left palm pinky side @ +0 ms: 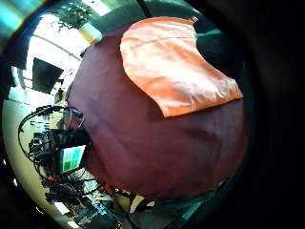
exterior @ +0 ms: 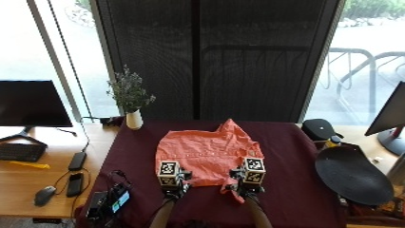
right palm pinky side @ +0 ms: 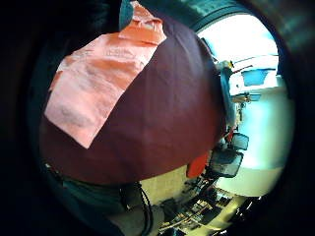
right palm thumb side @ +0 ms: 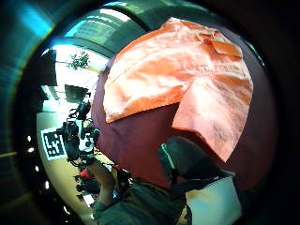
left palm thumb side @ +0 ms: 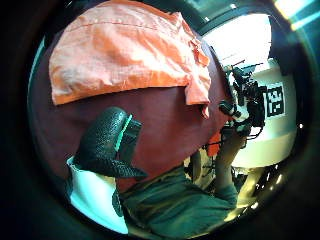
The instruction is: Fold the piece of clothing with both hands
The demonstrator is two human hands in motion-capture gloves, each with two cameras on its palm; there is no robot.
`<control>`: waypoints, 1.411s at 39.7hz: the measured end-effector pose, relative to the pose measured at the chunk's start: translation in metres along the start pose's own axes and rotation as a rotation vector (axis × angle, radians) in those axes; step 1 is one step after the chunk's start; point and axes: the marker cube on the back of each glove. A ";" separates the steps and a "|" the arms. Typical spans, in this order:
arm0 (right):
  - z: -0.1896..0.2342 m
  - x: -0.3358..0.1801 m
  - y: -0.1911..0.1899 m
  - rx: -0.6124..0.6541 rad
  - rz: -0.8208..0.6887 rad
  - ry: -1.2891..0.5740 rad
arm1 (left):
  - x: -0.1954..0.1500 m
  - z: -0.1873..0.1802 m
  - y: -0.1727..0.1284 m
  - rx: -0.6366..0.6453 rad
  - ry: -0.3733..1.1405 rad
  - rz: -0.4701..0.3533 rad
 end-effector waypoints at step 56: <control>-0.076 0.001 0.006 -0.153 -0.266 0.008 | -0.011 -0.048 0.013 -0.214 -0.227 0.182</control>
